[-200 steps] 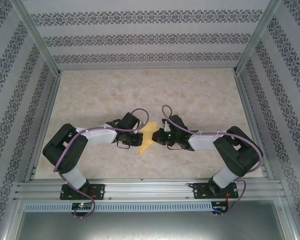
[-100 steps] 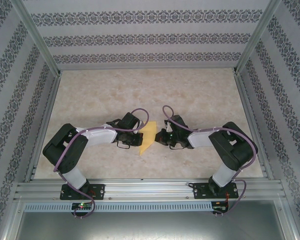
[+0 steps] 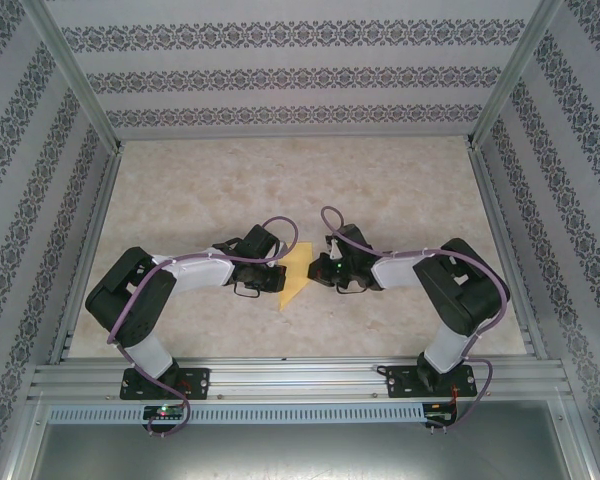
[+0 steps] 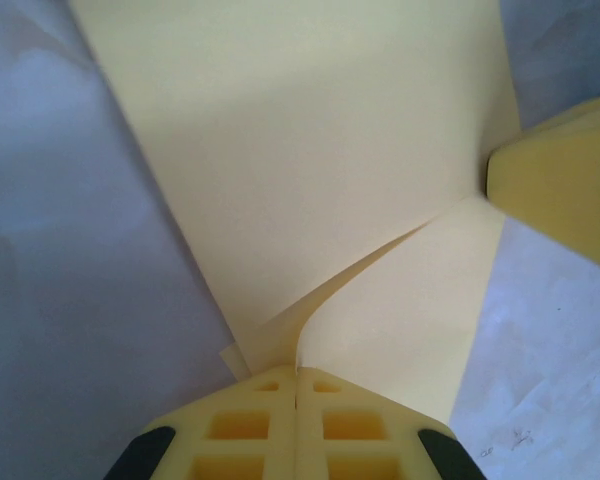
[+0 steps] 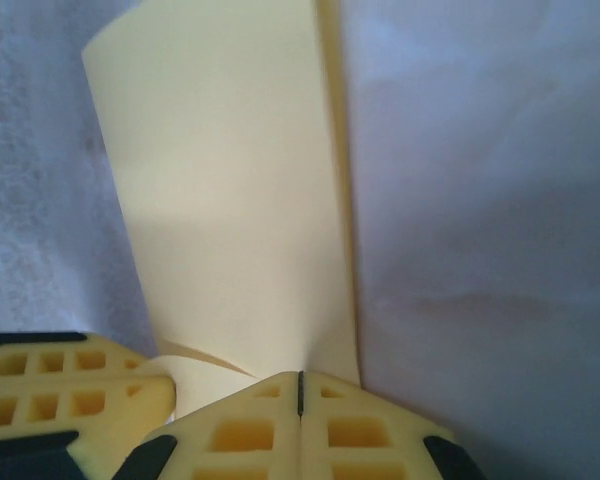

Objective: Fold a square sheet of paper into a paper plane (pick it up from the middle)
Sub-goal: Third fold the triangle at the center of the table.

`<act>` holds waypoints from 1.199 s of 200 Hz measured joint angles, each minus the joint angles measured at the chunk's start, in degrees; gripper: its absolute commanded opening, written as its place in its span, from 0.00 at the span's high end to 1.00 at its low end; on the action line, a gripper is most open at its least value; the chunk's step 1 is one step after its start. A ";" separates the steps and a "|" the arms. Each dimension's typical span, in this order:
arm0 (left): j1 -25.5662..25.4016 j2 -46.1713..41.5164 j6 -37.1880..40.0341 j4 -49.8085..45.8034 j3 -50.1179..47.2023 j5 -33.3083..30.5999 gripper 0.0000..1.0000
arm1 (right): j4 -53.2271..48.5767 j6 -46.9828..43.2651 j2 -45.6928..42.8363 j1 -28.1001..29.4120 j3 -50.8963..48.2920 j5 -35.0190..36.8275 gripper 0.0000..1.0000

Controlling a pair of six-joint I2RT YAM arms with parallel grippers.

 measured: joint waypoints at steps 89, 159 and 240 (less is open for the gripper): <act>0.00 0.00 0.00 -0.04 0.11 0.00 1.00 | -1.14 -0.31 -4.68 2.64 2.62 -1.14 0.97; -0.04 0.00 0.00 -0.50 0.28 -0.63 1.00 | 1.75 0.04 4.26 3.85 3.80 -2.71 0.97; -0.04 -0.11 0.00 -0.68 0.35 -1.09 1.00 | -2.64 -1.49 2.89 3.61 5.55 -2.60 0.92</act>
